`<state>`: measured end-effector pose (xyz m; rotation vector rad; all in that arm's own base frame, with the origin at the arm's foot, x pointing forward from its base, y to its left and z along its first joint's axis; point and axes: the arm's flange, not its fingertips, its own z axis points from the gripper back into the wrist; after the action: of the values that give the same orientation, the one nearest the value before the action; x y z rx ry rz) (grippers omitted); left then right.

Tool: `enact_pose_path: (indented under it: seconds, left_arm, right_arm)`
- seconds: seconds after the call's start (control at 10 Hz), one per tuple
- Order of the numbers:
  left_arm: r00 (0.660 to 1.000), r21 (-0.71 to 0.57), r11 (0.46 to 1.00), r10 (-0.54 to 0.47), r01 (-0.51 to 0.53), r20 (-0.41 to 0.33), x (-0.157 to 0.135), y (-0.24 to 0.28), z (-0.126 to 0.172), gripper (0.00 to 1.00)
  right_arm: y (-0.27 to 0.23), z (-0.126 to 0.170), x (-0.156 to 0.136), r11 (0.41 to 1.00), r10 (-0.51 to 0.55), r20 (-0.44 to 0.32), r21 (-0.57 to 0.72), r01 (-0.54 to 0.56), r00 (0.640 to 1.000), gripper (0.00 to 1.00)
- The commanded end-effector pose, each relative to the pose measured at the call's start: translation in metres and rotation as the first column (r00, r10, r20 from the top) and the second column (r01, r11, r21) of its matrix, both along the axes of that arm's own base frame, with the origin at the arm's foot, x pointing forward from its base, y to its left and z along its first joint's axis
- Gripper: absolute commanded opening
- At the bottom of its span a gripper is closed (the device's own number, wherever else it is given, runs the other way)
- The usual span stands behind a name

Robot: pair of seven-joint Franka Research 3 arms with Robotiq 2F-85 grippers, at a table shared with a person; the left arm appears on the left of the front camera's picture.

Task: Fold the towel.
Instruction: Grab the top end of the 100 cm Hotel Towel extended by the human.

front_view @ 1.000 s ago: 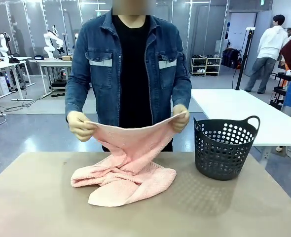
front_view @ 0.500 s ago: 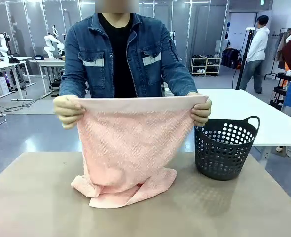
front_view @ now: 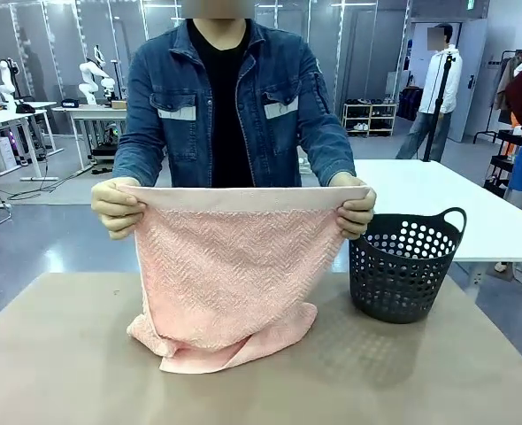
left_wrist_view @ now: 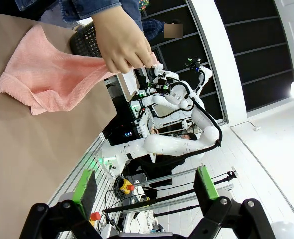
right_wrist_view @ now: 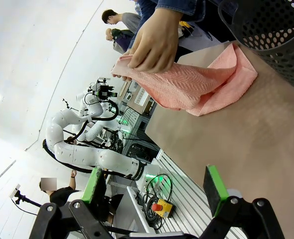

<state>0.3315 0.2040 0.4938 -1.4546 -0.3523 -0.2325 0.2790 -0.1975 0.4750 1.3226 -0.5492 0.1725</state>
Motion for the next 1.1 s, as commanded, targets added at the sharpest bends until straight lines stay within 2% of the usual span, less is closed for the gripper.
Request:
enact_pose_path:
  seconds: [0.0,0.3,0.4,0.5,0.6,0.8,0.9,1.0]
  left_arm:
    - [1.0,-0.005,1.0,-0.002,0.002,-0.01,0.0,0.001,0.0,1.0]
    - [1.0,0.0,1.0,0.0,0.0,0.0,0.0,0.0,0.0,1.0]
    - [0.989,0.201,0.978,-0.084,0.058,0.124,-0.008,-0.014,0.039,1.0]
    - [0.964,0.381,0.92,-0.181,0.096,0.194,-0.015,-0.029,0.082,1.0]
    - [0.946,0.582,0.811,-0.238,0.068,0.221,-0.021,-0.049,0.119,1.0]
    - [0.894,0.742,0.668,-0.363,0.053,0.264,-0.031,-0.095,0.175,1.0]
    - [0.85,0.828,0.56,-0.444,0.017,0.283,-0.038,-0.126,0.202,1.0]
    - [0.783,0.879,0.476,-0.544,-0.008,0.302,-0.049,-0.163,0.226,1.0]
  right_arm:
    - [-0.001,0.002,0.0,1.0,0.0,0.017,0.01,0.0,1.0,1.0]
    - [0.0,0.0,0.0,1.0,0.0,0.0,0.0,0.0,1.0,1.0]
    - [0.003,0.029,-0.005,0.988,0.009,0.113,-0.157,0.009,0.993,1.0]
    - [0.006,0.064,-0.012,0.967,0.051,0.211,-0.254,0.004,0.976,1.0]
    - [0.016,0.099,-0.017,0.935,0.129,0.285,-0.353,-0.021,0.95,1.0]
    - [0.053,0.155,-0.028,0.846,0.279,0.382,-0.532,-0.038,0.881,1.0]
    - [0.078,0.184,-0.037,0.787,0.34,0.428,-0.616,-0.004,0.837,1.0]
    - [0.111,0.209,-0.047,0.714,0.421,0.469,-0.699,0.035,0.776,1.0]
